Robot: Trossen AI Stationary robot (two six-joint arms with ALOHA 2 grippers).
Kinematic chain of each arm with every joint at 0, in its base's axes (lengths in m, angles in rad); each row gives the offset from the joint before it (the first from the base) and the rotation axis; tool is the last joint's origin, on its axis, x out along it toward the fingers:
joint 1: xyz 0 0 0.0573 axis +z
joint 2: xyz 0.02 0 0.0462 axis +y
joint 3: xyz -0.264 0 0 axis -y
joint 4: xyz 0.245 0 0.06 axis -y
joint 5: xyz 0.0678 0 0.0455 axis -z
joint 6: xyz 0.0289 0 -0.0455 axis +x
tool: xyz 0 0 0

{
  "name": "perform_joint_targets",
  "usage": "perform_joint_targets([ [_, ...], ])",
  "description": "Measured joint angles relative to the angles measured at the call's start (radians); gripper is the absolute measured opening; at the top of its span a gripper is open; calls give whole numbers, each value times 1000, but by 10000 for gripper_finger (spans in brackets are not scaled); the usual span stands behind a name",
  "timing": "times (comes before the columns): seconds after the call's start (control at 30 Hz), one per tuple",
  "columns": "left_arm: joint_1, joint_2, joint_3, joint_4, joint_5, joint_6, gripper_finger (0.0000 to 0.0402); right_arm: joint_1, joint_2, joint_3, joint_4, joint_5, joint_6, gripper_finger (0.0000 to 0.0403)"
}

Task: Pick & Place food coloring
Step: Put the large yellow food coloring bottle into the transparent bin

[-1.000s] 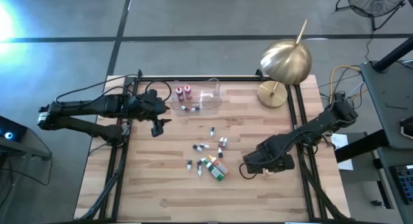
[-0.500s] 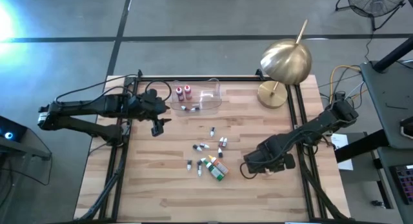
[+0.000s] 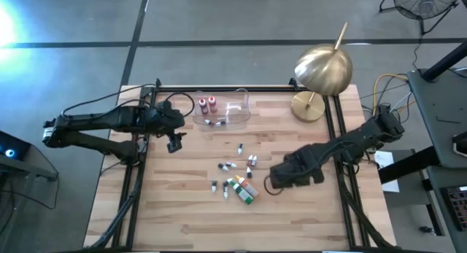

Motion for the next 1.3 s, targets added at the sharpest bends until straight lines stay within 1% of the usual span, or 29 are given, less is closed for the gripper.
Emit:
perform_joint_targets([
  [0.13, 0, -38, 0, -56, 0, -45, 218, -76, 15, 107, -16, 129, -107, 100],
  [0.23, 0, -84, 0, -72, -1, -81, 218, -124, 56, 225, -85, 223, -191, 100],
  [0.33, 0, -140, 0, -101, -1, -118, 218, -169, 125, 371, -166, 295, -303, 100],
  [0.4, 0, -180, 0, -114, -1, -138, 218, -205, 185, 470, -204, 324, -385, 100],
  [0.6, 0, -268, 0, -142, -1, -185, 218, -308, 358, 754, -281, 347, -640, 100],
  [0.67, 0, -289, -4, -142, -1, -188, 218, -338, 399, 842, -297, 356, -693, 100],
  [0.77, 0, -316, -19, -152, -1, -195, 218, -374, 448, 962, -305, 429, -733, 100],
  [0.83, 0, -327, -28, -153, -1, -213, 218, -402, 480, 1029, -304, 450, -766, 100],
  [1.0, 0, -350, -32, -202, -1, -241, 218, -497, 588, 1146, -308, 451, -882, 100],
  [1.17, -1, -366, -36, -222, -6, -244, 218, -584, 654, 1145, -302, 376, -965, 101],
  [1.3, -1, -370, -39, -220, -42, -286, 218, -607, 689, 1144, -348, 370, -980, 110],
])
